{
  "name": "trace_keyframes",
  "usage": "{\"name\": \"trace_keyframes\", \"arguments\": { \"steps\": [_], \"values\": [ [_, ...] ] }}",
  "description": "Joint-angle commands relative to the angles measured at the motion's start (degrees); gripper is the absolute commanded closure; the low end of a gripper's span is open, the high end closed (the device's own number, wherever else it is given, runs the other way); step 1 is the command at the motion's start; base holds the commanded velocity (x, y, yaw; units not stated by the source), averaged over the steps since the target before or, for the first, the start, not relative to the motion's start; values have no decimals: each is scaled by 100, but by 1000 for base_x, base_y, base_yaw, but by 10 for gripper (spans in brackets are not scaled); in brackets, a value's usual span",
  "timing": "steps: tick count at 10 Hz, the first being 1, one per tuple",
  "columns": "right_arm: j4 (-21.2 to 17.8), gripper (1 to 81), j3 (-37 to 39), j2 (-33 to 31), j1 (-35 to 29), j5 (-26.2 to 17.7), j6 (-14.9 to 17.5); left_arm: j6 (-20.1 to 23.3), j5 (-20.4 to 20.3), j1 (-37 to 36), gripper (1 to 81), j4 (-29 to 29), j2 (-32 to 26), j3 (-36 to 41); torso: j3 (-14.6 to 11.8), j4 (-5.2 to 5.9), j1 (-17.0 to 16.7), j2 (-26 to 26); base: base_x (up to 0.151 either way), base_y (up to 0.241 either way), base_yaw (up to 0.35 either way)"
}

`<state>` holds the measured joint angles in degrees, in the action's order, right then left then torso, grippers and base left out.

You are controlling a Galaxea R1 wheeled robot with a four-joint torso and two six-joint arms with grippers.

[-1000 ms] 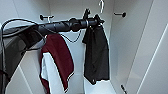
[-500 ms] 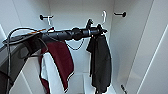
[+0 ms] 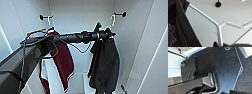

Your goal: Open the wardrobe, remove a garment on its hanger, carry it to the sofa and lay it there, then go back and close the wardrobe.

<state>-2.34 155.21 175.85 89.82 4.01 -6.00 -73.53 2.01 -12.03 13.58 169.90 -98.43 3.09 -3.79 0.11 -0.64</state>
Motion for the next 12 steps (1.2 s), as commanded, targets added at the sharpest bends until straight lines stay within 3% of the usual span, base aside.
{"name": "trace_keyframes", "arguments": {
  "steps": [1, 3, 4, 7, 12],
  "values": [
    [-21, 10, -45, 14, -232, -322, -7, 111, -245, -980, 811, 162, 88, -80, 0, 0, 0, 0, 0, 0, 0],
    [-12, 10, -45, 22, -232, -322, -7, 85, -779, -770, 811, 146, -148, 86, 0, 0, 0, 0, 0, 0, 0],
    [-12, 10, -45, 23, -240, -322, -7, 94, -834, -761, 811, 145, -202, 104, 0, 0, 0, 0, 0, 0, 0],
    [-12, 10, -45, 23, -232, -322, -7, 102, -808, -752, 811, 180, -158, 121, 0, 0, 0, 0, 0, 0, 0],
    [-12, 10, -45, 23, -232, -322, -7, 94, -808, -752, 811, 215, -184, 166, 0, 0, -6, 0, -85, 0, 0]
  ]
}}
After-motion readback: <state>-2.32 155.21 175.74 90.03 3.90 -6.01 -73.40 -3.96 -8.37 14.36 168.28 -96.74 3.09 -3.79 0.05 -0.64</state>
